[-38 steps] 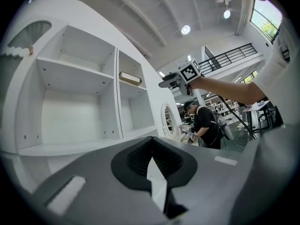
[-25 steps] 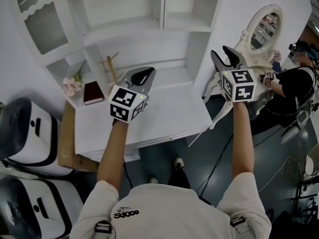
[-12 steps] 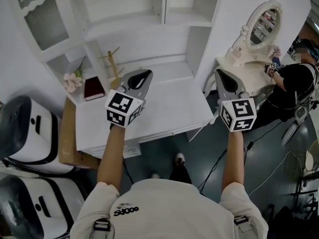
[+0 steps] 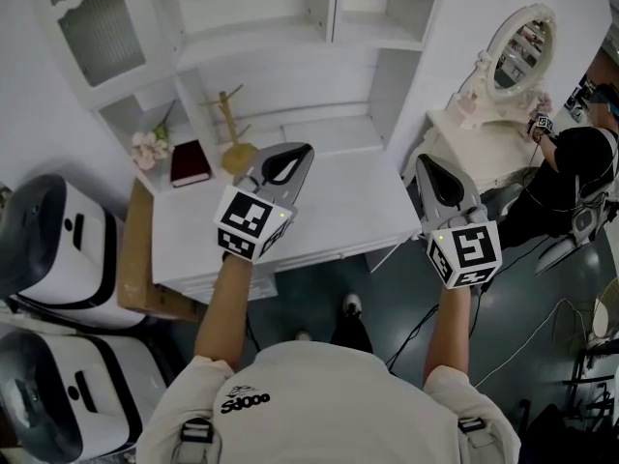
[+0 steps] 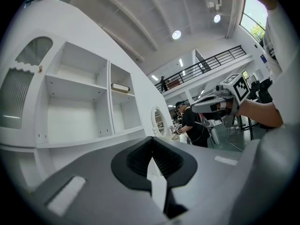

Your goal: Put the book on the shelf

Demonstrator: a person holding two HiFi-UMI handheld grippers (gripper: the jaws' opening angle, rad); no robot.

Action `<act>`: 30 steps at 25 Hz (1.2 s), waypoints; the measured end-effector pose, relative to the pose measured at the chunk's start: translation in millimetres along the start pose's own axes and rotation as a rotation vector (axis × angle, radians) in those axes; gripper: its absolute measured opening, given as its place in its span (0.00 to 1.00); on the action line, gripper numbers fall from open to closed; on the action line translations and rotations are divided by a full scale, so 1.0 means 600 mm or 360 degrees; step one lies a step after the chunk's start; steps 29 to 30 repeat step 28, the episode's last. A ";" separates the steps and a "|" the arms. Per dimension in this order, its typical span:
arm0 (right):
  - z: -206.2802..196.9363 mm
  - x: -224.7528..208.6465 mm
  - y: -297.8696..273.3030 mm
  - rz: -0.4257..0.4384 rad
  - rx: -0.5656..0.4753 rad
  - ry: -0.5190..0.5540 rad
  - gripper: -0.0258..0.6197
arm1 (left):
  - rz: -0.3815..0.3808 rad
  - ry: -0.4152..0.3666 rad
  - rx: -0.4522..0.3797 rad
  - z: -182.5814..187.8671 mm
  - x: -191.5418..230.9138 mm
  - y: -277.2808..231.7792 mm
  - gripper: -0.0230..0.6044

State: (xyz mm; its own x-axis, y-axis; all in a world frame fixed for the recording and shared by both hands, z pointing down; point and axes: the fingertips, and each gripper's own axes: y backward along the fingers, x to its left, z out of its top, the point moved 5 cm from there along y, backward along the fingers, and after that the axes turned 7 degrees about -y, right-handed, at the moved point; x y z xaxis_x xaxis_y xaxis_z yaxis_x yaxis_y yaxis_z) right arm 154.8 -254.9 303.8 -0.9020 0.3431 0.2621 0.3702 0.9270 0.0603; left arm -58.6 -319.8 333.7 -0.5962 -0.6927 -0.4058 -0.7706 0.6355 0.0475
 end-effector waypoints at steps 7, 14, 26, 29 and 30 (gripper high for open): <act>-0.021 0.015 -0.012 0.0043 0.0062 0.0020 0.04 | 0.0007 -0.0012 -0.0034 0.015 -0.004 0.000 0.07; -0.029 0.013 -0.017 0.0050 0.0071 -0.0006 0.04 | 0.0012 -0.0016 -0.0031 0.015 -0.006 -0.001 0.07; -0.042 0.020 -0.020 0.0063 0.0091 -0.0031 0.04 | -0.0004 0.0003 -0.0010 0.004 -0.008 0.003 0.07; -0.043 0.021 -0.021 0.0062 0.0094 -0.0031 0.04 | -0.0006 0.0006 -0.0009 0.003 -0.008 0.003 0.07; -0.043 0.021 -0.021 0.0062 0.0094 -0.0031 0.04 | -0.0006 0.0006 -0.0009 0.003 -0.008 0.003 0.07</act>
